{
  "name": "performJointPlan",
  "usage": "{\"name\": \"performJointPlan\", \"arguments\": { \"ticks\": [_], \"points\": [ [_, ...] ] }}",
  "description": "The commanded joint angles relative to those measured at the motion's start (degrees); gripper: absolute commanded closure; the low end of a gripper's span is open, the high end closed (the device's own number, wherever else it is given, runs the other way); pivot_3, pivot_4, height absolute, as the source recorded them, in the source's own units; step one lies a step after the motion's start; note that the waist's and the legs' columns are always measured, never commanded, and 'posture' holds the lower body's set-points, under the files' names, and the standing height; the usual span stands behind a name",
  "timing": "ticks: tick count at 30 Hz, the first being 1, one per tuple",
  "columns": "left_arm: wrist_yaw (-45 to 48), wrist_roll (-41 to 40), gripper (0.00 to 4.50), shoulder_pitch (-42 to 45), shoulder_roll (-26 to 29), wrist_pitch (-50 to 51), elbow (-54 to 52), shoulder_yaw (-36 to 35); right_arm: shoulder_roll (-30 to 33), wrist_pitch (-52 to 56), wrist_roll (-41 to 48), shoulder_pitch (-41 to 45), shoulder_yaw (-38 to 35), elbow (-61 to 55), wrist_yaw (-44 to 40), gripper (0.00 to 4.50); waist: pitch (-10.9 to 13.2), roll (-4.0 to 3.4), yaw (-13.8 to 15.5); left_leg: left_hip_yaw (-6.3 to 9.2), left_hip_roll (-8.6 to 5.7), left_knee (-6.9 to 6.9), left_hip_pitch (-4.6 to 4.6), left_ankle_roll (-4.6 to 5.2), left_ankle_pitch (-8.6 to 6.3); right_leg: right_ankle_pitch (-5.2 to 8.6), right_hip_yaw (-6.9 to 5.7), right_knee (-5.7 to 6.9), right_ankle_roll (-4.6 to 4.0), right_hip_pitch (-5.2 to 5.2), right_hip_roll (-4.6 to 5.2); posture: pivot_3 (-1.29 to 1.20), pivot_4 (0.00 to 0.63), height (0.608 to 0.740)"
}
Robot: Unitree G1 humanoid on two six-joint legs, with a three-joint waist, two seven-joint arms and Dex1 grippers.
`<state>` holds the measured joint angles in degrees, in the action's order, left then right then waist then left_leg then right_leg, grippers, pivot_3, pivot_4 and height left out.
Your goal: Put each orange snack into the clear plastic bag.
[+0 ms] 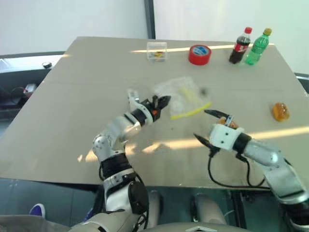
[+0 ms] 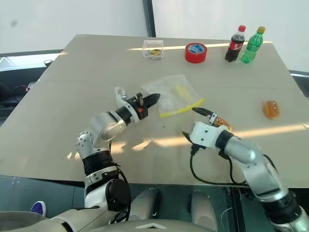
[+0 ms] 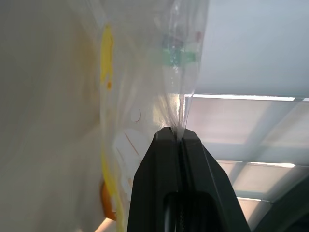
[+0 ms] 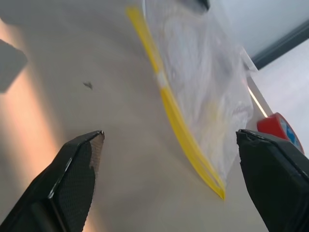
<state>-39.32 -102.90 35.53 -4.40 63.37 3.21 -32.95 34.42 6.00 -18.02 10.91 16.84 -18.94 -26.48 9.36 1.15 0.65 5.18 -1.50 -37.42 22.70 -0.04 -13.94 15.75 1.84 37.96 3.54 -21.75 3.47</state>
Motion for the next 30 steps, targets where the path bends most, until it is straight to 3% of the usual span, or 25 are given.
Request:
{"name": "performJointPlan", "arguments": {
  "ticks": [1, 8, 14, 18, 20, 25, 30],
  "points": [
    [-4.92, -9.39, 4.4, 0.02, 2.36, -5.48, -4.6, 4.47, -2.53, -5.16, -10.07, 4.59, 2.85, 8.03, 8.9, 0.0, 0.02, 0.02, 0.08, 0.0, 0.0, 0.01, 0.01, -0.04, 0.03, 0.0, 0.02, 0.01, -0.01, -0.05, -0.02, 0.0, 0.15, 0.74],
    [-6.22, -10.1, 4.4, -0.47, 3.53, -8.95, -7.85, 5.72, -11.99, -9.54, -18.77, 16.72, 5.47, 29.54, 24.77, 0.0, 0.03, 0.04, 0.02, -0.01, -0.14, 0.03, 0.0, -0.16, 0.11, -0.01, 0.05, 0.02, -0.04, -0.07, -0.16, 0.0, 0.15, 0.74],
    [-5.74, -10.1, 4.4, -1.24, 4.23, -10.47, -8.79, 6.37, -18.12, -13.9, -15.68, 22.06, 5.23, 39.12, 25.93, 0.0, 0.04, 0.05, -0.07, -0.02, -0.13, 0.06, 0.05, -0.2, 0.13, -0.01, 0.02, -0.02, -0.05, -0.06, -0.24, 0.0, 0.15, 0.74],
    [-5.16, -10.1, 4.5, -1.93, 4.58, -10.99, -9.35, 6.49, -19.36, -16.08, -15.11, 23.41, 4.65, 42.38, 27.17, 1.14, 0.04, 0.05, -0.18, 0.02, -0.11, 0.06, 0.04, -0.2, 0.13, -0.01, 0.03, -0.01, -0.05, -0.07, -0.26, 0.0, 0.15, 0.74],
    [-4.66, -10.1, 4.5, -2.42, 5.21, -10.96, -9.41, 6.35, -19.88, -16.6, -14.39, 23.93, 4.05, 43.57, 27.64, 2.24, 0.04, 0.05, -0.27, 0.05, -0.11, 0.06, 0.04, -0.2, 0.13, -0.01, 0.04, -0.01, -0.05, -0.07, -0.26, 0.0, 0.15, 0.74],
    [-3.24, -10.1, 4.5, -2.78, 6.75, -11.33, -8.88, 6.35, -19.98, -17.43, -12.79, 24.9, 2.79, 45.21, 27.7, 4.48, 0.04, 0.05, -0.74, 0.1, -0.1, 0.06, 0.04, -0.2, 0.13, -0.01, 0.05, 0.01, -0.06, -0.07, -0.27, 0.0, 0.15, 0.74],
    [1.33, -9.95, 4.5, -4.39, 14.15, -9.98, -8.08, 9.36, -17.75, -17.68, -11.68, 26.94, 1.16, 44.99, 26.93, 4.48, 0.06, 0.02, -1.47, 0.1, -0.09, 0.06, 0.04, -0.2, 0.13, -0.01, 0.06, 0.02, -0.06, -0.08, -0.28, 0.0, 0.15, 0.74]
  ]
}}
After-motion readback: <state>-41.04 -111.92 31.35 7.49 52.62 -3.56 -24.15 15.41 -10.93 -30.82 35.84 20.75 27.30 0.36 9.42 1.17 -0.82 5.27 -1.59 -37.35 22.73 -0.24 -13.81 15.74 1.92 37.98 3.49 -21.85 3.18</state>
